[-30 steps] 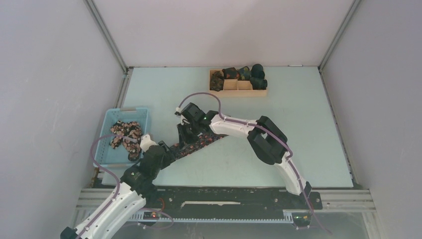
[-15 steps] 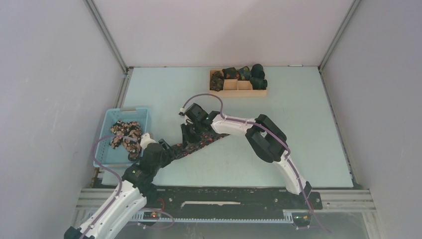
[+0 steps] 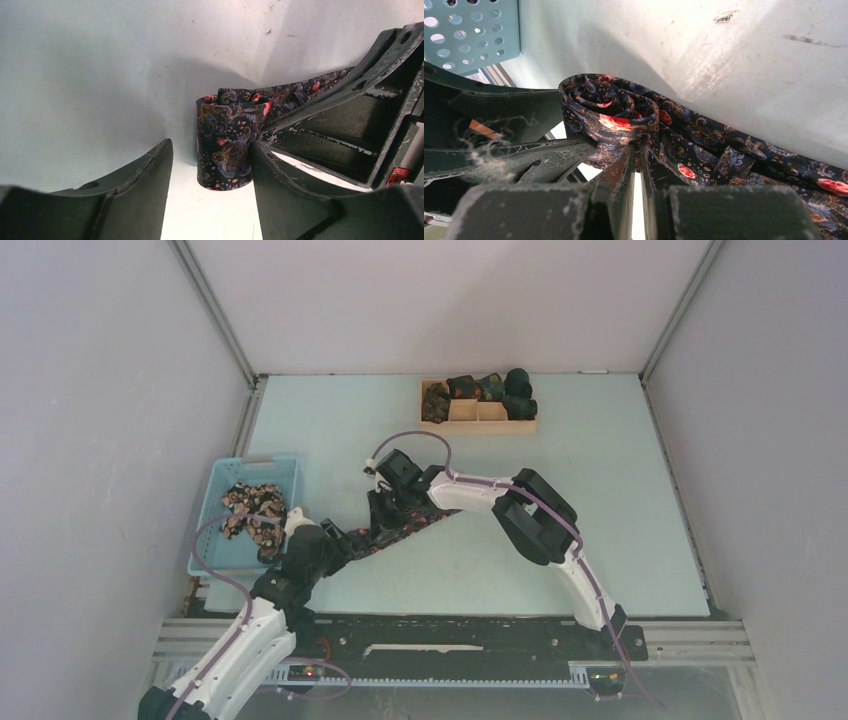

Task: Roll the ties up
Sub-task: Roll the tie at the center of the board.

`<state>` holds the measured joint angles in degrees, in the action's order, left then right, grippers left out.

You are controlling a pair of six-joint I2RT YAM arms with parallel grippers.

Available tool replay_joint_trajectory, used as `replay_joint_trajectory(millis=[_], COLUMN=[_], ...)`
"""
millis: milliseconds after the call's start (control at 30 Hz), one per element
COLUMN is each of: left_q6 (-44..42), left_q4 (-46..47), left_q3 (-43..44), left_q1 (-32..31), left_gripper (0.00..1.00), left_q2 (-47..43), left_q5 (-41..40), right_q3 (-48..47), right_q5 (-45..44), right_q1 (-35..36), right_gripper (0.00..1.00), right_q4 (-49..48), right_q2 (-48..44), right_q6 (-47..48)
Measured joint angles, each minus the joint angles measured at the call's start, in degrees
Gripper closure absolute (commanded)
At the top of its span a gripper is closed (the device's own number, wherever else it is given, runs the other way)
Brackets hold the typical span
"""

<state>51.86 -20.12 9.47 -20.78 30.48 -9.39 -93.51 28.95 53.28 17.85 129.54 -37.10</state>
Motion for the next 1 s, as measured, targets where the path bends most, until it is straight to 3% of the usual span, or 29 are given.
replay_joint_trajectory(millis=[333,500,633,700,1000], left_q6=[-0.31,-0.35,-0.39,-0.52,-2.25], left_q4=[6.88,10.73,12.46,12.72,6.43], left_q3=[-0.39,-1.01,-1.07,-1.01,4.70], left_q1=[0.24,0.28,0.28,0.28,0.28], left_gripper=[0.45,0.63,0.87,0.95,1.00], left_q2=[6.56,9.25,9.94,10.03,13.55], left_q5=[1.70,2.58,3.43,3.72,2.23], right_q3=[0.07,0.31,0.57,0.57,0.55], right_q5=[0.37,0.39,0.46,0.68,1.03], right_q1=[-0.17,-0.26,-0.33,-0.44,-2.27], right_gripper=[0.89,0.89,0.89,0.89,0.87], right_q4=[-0.33,-0.66,-1.03,-1.20,-0.39], right_q2=[0.02,0.02,0.02,0.02,-0.24], right_q6=[0.00,0.00,0.00,0.00,1.33])
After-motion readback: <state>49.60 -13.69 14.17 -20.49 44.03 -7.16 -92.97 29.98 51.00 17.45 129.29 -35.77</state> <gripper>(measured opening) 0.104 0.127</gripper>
